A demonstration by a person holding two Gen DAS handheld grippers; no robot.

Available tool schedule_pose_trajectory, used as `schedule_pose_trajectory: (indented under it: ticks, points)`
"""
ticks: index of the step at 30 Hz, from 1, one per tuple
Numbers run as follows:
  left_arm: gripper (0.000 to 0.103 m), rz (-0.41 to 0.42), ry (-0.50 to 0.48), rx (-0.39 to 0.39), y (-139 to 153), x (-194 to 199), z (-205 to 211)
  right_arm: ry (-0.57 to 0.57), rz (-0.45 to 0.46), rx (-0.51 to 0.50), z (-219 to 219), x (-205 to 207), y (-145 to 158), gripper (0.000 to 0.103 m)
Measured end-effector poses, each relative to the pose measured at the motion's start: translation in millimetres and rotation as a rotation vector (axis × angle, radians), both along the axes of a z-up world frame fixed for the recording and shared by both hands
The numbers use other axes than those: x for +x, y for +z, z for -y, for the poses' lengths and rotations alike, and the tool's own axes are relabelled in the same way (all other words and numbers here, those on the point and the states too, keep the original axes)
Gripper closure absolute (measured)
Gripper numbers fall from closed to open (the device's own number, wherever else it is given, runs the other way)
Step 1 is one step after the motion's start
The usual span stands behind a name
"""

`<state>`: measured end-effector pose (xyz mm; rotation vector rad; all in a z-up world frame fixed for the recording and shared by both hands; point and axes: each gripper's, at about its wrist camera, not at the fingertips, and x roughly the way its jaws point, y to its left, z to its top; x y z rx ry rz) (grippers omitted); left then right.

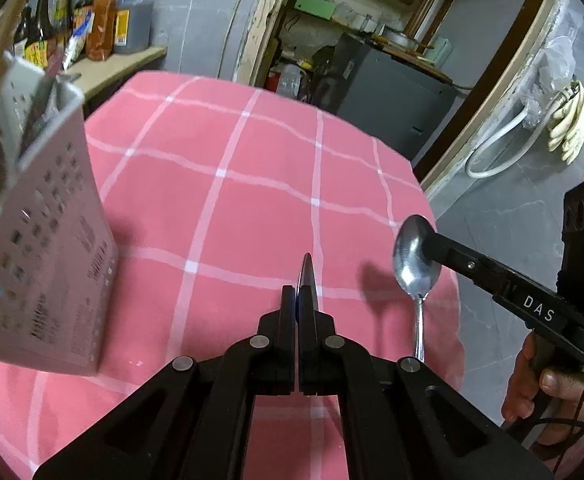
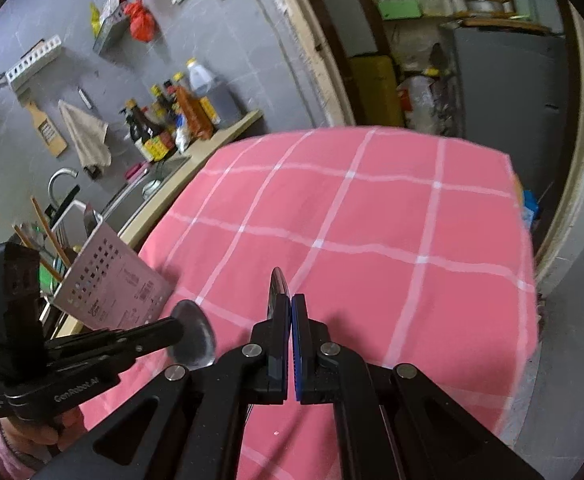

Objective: Organize utensils
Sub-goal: 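Lift both held spoons up toward the white caddy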

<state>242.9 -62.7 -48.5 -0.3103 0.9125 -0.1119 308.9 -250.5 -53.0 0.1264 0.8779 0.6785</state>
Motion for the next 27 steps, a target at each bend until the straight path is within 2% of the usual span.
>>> schedule_pose_trajectory:
  ticks: [5, 13, 18, 27]
  points:
    - [0.103, 0.068, -0.002, 0.009, 24.7, -5.4, -3.8, -0.069, 0.084, 0.014, 4.9, -8.0, 20.4, 0.101]
    - [0.103, 0.233, -0.009, 0.038, 90.5, -20.6, -13.5, -0.129, 0.237, 0.074, -1.8, -18.3, 65.9, 0.101]
    - [0.103, 0.317, 0.003, 0.055, 130.2, -26.1, -33.5, -0.132, 0.317, 0.12, -19.8, -18.6, 99.0, 0.101]
    - [0.103, 0.447, 0.073, 0.132, 179.6, -33.0, -86.3, -0.145, 0.443, 0.182, -57.2, -20.3, 143.1, 0.101]
